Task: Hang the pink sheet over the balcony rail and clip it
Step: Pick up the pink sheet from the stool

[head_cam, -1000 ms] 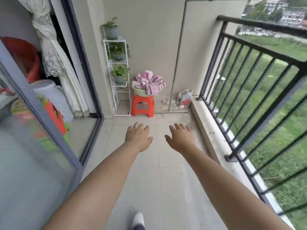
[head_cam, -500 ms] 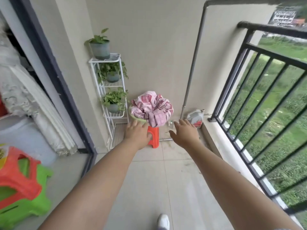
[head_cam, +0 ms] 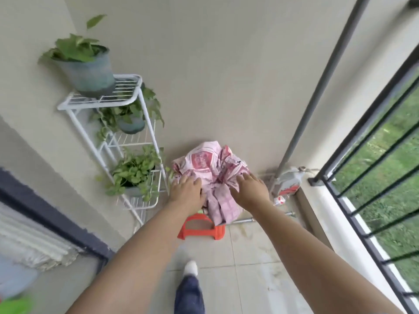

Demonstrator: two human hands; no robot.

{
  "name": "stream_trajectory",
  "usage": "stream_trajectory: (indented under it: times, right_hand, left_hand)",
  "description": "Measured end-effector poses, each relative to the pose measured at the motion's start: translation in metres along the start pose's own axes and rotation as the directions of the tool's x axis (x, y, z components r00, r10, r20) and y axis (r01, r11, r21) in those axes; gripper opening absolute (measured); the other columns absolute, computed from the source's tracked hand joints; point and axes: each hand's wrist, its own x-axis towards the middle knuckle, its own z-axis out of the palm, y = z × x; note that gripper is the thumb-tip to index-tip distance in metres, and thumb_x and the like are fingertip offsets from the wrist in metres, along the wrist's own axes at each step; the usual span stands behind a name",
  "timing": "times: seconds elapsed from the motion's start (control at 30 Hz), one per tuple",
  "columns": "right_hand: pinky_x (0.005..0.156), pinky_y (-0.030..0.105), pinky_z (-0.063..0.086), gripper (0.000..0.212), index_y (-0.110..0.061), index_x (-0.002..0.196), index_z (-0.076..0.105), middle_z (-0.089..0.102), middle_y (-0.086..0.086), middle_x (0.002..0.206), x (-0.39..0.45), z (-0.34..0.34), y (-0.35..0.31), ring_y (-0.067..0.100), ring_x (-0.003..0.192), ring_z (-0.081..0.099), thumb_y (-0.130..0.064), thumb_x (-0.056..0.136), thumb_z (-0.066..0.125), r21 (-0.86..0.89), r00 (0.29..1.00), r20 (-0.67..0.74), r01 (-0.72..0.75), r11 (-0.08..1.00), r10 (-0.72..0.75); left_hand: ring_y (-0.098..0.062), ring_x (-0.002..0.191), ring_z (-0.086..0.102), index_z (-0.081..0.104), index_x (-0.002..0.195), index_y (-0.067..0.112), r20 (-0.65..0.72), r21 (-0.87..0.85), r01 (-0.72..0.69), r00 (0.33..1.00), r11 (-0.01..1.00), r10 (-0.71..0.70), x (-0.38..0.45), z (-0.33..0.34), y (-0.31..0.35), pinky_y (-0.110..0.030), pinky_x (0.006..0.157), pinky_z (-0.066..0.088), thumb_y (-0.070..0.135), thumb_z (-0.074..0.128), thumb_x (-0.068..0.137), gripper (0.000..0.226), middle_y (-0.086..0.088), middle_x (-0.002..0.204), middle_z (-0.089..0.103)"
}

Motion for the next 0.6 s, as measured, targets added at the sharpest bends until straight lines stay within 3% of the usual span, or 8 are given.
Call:
stream_trajectory:
  times: [0.17, 0.37, 0.5, 0.6]
  right_hand:
    - [0.109, 0.039, 0.025, 0.048, -0.016, 0.131, 0.039, 0.035, 0.009, 0.144, 0.139, 0.036, 0.016, 0.026, 0.135, 0.026, -0.039, 0.089, 0.040, 0.020, 0.992, 0.070, -0.103, 0.994, 0.101]
    - [0.113, 0.043, 0.019, 0.049, -0.016, 0.135, 0.033, 0.029, 0.009, 0.148, 0.270, 0.103, 0.040, 0.026, 0.138, 0.020, -0.036, 0.091, 0.035, 0.011, 0.953, 0.217, -0.220, 0.976, 0.212]
    - [0.114, 0.049, 0.013, 0.065, -0.022, 0.141, 0.019, 0.015, 0.009, 0.153, 0.326, 0.164, 0.065, 0.030, 0.141, 0.011, -0.045, 0.086, 0.047, -0.100, 0.905, 0.362, -0.199, 0.975, 0.222]
    - [0.111, 0.053, 0.018, 0.084, -0.032, 0.142, 0.007, -0.004, 0.010, 0.155, 0.347, 0.213, 0.083, 0.033, 0.141, 0.005, -0.054, 0.077, 0.055, -0.176, 0.868, 0.433, -0.181, 0.967, 0.242]
  left_hand:
    - [-0.027, 0.139, 0.019, 0.032, 0.136, 0.012, 0.092, 0.011, -0.046, 0.995, 0.999, 0.045, 0.155, 0.034, -0.041, -0.043, 0.113, 0.019, 0.039, 0.037, 0.091, 0.053, -0.011, 0.144, 0.036]
    - [-0.030, 0.139, 0.016, 0.028, 0.138, 0.010, 0.241, 0.009, -0.050, 0.969, 0.999, 0.046, 0.310, 0.095, -0.071, -0.047, 0.114, 0.020, 0.037, 0.037, 0.091, 0.055, -0.013, 0.146, 0.030]
    - [-0.036, 0.141, 0.009, 0.018, 0.142, 0.017, 0.394, 0.056, -0.091, 0.917, 0.994, 0.062, 0.370, 0.168, -0.075, -0.052, 0.113, 0.017, 0.040, 0.047, 0.088, 0.065, -0.013, 0.153, 0.016]
    - [-0.040, 0.139, 0.007, 0.009, 0.143, 0.025, 0.476, 0.134, -0.100, 0.879, 0.986, 0.025, 0.389, 0.222, -0.081, -0.055, 0.111, 0.018, 0.039, 0.058, 0.082, 0.080, -0.015, 0.154, 0.006]
